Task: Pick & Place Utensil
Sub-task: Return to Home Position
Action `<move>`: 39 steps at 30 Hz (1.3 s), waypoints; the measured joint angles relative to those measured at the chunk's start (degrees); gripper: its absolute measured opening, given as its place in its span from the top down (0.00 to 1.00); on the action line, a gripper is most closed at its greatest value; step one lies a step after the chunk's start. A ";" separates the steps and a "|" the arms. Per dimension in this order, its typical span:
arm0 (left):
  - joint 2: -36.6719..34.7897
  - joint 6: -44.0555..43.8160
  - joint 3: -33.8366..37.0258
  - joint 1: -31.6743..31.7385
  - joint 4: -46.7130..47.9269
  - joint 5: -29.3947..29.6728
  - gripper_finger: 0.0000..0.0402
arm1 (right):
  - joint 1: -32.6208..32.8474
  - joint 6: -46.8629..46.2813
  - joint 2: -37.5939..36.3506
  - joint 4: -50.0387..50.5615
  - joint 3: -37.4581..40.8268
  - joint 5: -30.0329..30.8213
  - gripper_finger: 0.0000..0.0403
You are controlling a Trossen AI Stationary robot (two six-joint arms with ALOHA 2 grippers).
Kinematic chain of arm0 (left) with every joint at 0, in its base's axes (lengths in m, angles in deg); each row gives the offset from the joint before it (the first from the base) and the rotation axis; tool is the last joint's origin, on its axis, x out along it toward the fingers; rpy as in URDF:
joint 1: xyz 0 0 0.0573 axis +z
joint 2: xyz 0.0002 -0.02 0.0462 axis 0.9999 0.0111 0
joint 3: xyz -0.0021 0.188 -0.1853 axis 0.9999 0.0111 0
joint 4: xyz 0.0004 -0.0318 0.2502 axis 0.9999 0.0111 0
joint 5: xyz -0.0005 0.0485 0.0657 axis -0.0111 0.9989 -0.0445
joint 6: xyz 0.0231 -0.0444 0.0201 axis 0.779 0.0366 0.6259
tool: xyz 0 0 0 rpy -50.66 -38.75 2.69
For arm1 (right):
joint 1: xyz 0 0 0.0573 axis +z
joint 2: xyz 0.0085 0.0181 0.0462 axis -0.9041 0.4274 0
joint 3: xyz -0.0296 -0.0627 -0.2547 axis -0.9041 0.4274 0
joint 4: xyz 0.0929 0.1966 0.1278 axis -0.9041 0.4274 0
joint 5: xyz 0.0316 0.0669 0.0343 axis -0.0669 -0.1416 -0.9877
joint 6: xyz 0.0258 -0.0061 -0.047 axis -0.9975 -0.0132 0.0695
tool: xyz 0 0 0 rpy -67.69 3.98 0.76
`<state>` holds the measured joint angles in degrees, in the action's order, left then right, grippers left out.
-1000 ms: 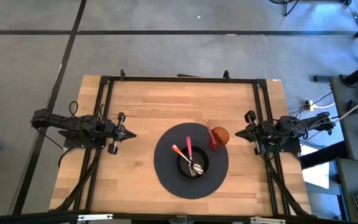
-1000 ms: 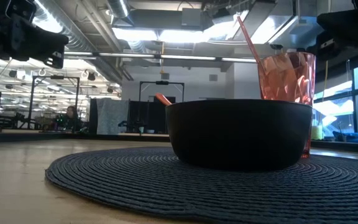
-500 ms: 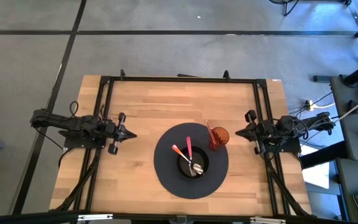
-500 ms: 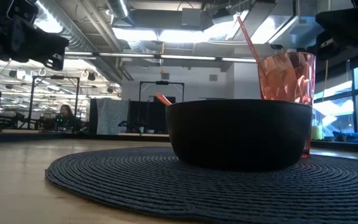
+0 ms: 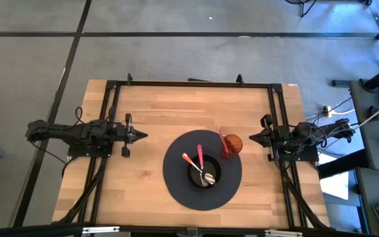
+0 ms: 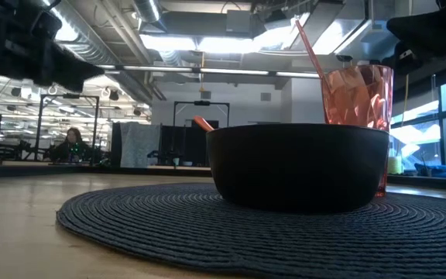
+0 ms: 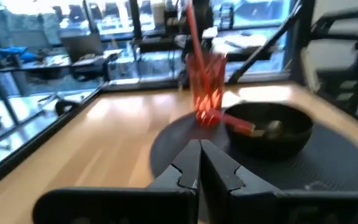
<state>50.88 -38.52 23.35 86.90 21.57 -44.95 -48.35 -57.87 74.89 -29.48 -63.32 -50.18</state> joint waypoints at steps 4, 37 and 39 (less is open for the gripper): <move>-1.51 -1.05 -3.94 1.70 2.55 -3.43 1.00 | -0.01 -0.07 -0.07 0.61 -0.83 -0.64 1.00; -6.28 -6.40 -2.09 -1.07 8.06 -1.10 0.99 | -0.01 4.75 0.09 -7.37 4.26 -3.48 0.98; -6.28 -6.40 -2.09 -1.08 7.90 -1.10 0.99 | -0.01 4.15 0.09 -6.99 4.24 -3.52 0.98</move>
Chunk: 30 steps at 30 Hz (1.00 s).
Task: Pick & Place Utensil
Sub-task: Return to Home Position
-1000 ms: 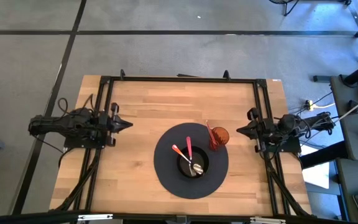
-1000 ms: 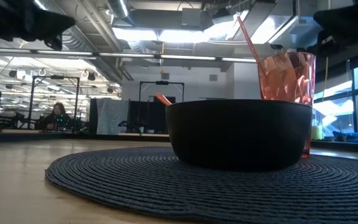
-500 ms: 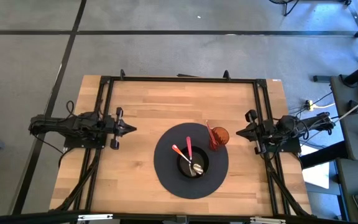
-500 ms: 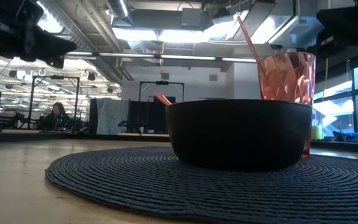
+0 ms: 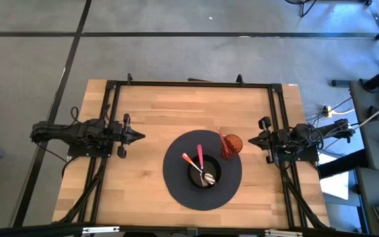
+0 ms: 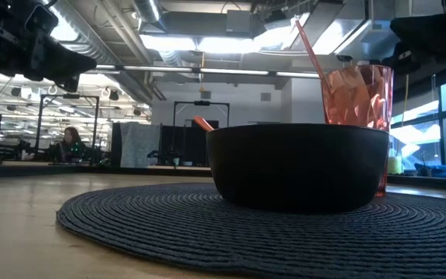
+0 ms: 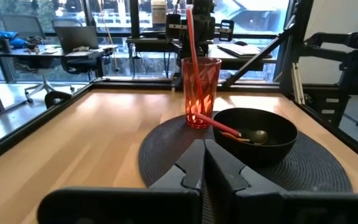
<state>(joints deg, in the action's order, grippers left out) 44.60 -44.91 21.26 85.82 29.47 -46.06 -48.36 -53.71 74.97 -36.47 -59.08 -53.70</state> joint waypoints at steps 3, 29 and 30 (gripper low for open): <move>-0.01 0.00 0.00 0.02 0.01 -0.02 0.99 | 0.02 -1.09 0.00 -0.04 -0.02 0.00 0.98; -0.02 0.02 0.00 0.02 -0.04 -0.11 0.98 | 0.02 -1.11 0.00 -0.04 -0.07 -0.04 0.97; -0.02 0.02 0.00 0.02 -0.04 -0.11 0.98 | 0.01 -1.11 0.00 -0.04 -0.07 -0.04 0.97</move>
